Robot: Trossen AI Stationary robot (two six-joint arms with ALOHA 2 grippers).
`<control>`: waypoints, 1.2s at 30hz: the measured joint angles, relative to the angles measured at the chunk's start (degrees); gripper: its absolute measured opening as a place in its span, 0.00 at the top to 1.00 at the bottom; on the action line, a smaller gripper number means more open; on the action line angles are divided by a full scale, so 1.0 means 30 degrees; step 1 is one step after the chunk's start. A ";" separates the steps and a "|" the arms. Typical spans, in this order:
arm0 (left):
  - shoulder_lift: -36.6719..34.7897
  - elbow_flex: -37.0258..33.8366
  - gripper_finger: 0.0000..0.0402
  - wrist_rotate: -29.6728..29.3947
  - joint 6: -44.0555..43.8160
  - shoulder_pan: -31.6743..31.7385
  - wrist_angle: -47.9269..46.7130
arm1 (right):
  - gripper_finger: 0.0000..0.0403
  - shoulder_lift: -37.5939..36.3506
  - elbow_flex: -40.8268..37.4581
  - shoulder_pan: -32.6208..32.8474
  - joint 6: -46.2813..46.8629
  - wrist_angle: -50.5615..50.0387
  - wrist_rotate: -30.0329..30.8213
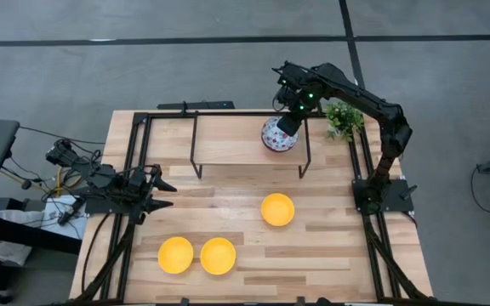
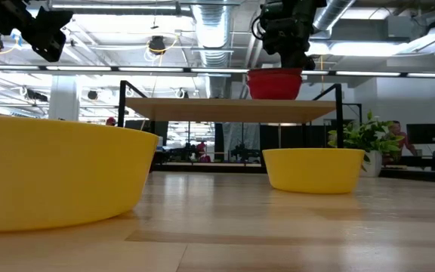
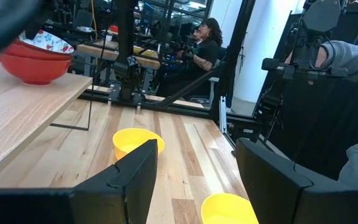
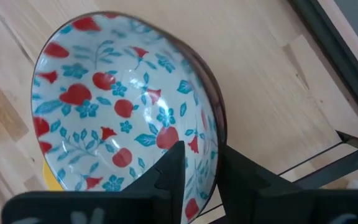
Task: Pick & Place Mini bowls
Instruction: Stack the red bowl on the red bowls on the shelf
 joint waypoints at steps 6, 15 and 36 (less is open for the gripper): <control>0.0000 0.0000 0.46 -0.0005 0.0000 0.0001 0.0000 | 0.79 -0.0007 0.0368 0.0000 -0.0009 -0.0411 0.0129; 0.0000 0.0000 0.46 0.0000 0.0000 -0.0002 0.0007 | 0.80 -0.0015 0.1931 0.0000 -0.0361 -0.1329 0.1155; 0.0000 0.0000 0.46 -0.0003 0.0000 0.0005 0.0172 | 0.98 -0.0007 0.2047 0.1184 -0.1892 0.0979 0.2854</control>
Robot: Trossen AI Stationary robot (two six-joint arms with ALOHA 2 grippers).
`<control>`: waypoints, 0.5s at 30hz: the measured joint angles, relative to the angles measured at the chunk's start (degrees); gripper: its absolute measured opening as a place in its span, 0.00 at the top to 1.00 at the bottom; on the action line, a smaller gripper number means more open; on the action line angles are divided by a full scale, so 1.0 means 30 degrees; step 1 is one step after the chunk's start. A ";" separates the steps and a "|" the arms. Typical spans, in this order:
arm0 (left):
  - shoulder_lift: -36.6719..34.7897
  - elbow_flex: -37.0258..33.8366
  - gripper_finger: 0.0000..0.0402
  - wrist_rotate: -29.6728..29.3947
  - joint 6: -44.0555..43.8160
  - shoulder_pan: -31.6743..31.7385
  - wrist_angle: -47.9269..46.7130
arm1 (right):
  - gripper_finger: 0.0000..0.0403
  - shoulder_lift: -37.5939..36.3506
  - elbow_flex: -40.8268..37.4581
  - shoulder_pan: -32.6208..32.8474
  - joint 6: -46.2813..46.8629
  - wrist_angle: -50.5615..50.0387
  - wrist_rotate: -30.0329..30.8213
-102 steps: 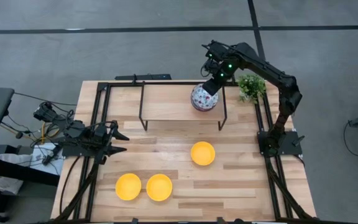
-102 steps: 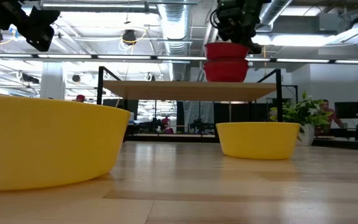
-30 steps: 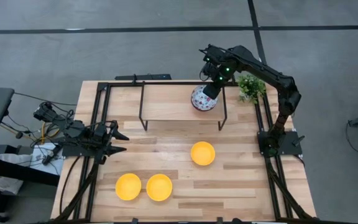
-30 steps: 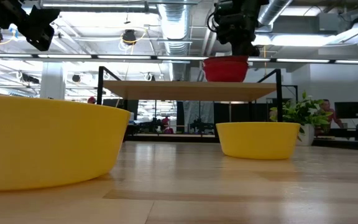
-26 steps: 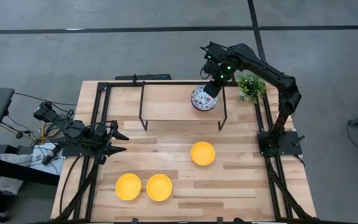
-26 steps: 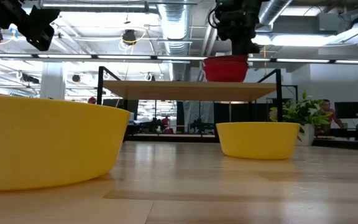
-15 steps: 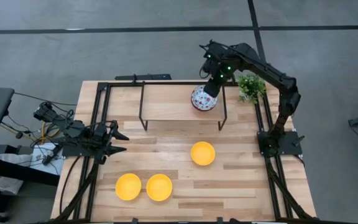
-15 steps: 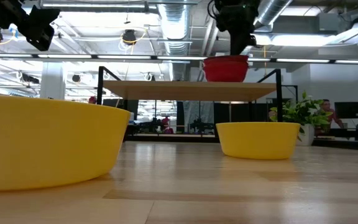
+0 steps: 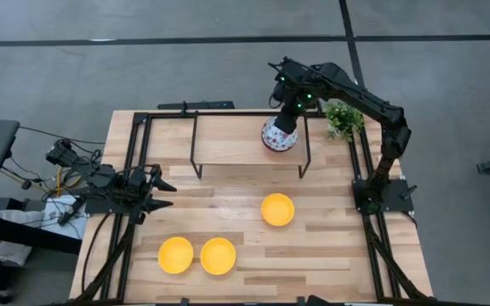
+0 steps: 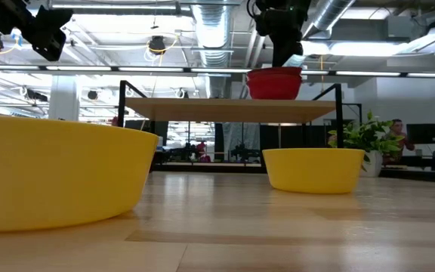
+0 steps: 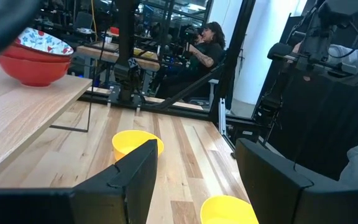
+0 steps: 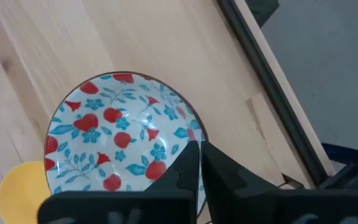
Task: Pick & Place Mini bowls
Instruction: Stack the red bowl on the red bowls on the shelf
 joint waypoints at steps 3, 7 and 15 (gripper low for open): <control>0.0006 0.0000 0.46 -0.0004 0.0000 0.0000 0.0098 | 1.00 0.0000 0.0000 -0.0157 -0.0111 -0.0015 -0.0056; 0.0002 0.0000 0.46 0.0003 0.0000 -0.0005 0.0103 | 0.99 0.0414 -0.0019 -0.0233 -0.0116 -0.0021 -0.0056; 0.0015 -0.0007 0.46 -0.0004 -0.0073 -0.0007 0.0127 | 1.00 0.1494 0.0016 -0.0185 -0.0256 -0.0338 -0.0122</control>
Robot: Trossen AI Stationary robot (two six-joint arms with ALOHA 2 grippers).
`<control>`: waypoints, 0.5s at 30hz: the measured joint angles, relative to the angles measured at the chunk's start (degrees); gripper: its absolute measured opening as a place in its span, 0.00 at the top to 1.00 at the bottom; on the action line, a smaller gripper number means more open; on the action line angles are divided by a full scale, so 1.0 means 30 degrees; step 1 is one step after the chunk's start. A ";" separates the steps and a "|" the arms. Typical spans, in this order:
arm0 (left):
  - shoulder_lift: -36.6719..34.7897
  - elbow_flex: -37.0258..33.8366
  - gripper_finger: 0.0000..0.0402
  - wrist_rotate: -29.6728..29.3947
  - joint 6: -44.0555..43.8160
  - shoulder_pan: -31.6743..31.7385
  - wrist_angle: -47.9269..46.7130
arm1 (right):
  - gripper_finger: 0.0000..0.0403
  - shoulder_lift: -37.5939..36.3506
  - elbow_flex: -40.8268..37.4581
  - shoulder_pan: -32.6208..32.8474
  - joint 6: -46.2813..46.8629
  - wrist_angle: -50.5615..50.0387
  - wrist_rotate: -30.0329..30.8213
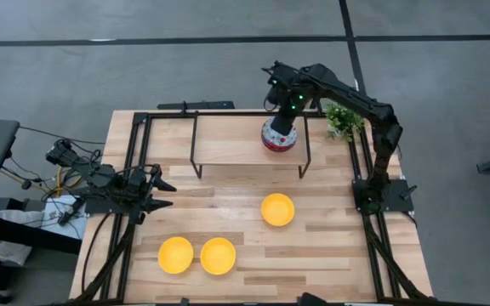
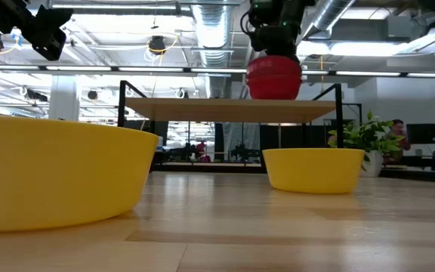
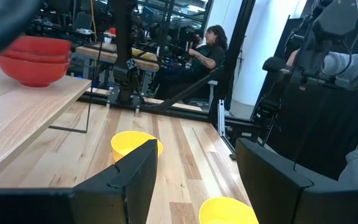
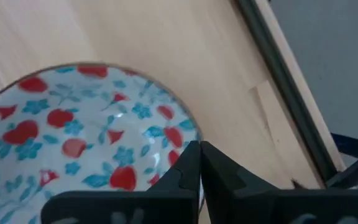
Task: Pick & Place Mini bowls
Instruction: Stack the red bowl on the red bowls on the shelf
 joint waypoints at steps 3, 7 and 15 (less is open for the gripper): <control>0.0000 0.0000 0.46 0.0003 0.0007 0.0000 0.0000 | 1.00 -0.0025 0.0549 0.0201 0.0255 -0.0342 0.0314; 0.0000 0.0000 0.46 0.0007 0.0007 0.0000 0.0008 | 1.00 -0.0246 0.2173 0.0588 0.0286 -0.0741 0.1461; 0.0000 0.0000 0.46 0.0000 0.0029 0.0007 0.0032 | 1.00 0.0008 0.3129 0.2540 0.0798 -0.1351 -0.0887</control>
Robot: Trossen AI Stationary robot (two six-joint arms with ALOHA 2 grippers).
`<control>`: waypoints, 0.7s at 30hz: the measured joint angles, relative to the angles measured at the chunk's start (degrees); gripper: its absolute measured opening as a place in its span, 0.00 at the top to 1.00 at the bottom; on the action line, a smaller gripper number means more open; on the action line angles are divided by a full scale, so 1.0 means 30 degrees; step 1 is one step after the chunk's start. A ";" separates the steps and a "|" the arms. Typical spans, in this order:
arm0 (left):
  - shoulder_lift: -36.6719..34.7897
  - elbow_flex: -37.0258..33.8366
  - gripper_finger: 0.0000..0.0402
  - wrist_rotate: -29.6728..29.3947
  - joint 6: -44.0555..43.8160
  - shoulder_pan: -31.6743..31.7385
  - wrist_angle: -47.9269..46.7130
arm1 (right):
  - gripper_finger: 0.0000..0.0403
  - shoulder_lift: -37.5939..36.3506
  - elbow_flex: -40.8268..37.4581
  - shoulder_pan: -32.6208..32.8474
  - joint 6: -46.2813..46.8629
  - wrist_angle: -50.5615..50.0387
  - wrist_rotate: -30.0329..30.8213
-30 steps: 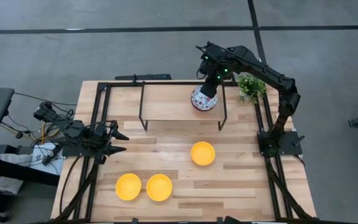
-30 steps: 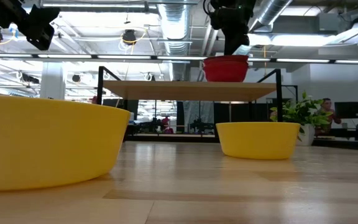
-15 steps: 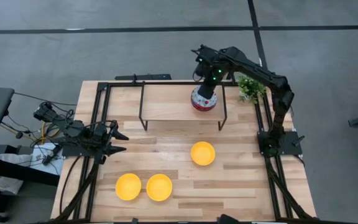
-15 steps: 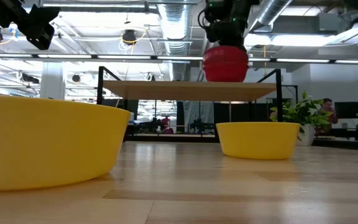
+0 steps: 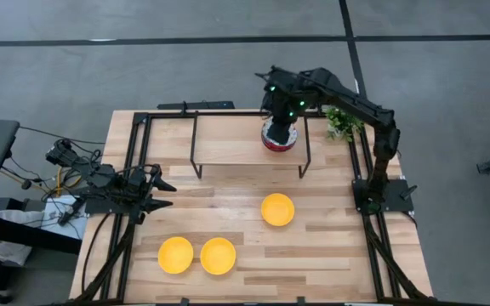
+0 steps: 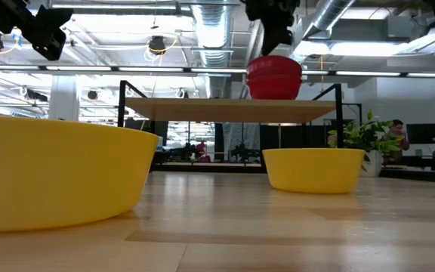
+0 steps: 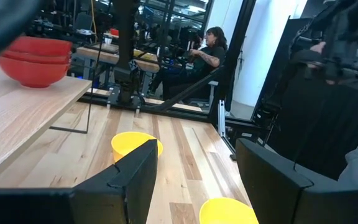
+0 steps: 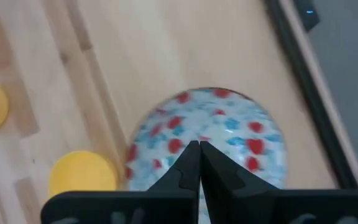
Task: Pick & Place Mini bowls
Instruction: Stack the red bowl on the red bowls on the shelf
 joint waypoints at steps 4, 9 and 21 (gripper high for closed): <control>0.0000 0.0000 0.46 0.0007 0.0000 0.0000 0.0041 | 1.00 0.0530 0.0003 0.0893 0.0020 0.0145 -0.0162; 0.0007 0.0000 0.46 0.0007 -0.0007 -0.0007 0.0048 | 1.00 0.1367 -0.0012 0.1312 0.0047 -0.0109 -0.0300; 0.0007 0.0000 0.46 0.0007 -0.0010 -0.0007 0.0056 | 1.00 0.1566 -0.0019 0.1458 0.0665 -0.0096 -0.0162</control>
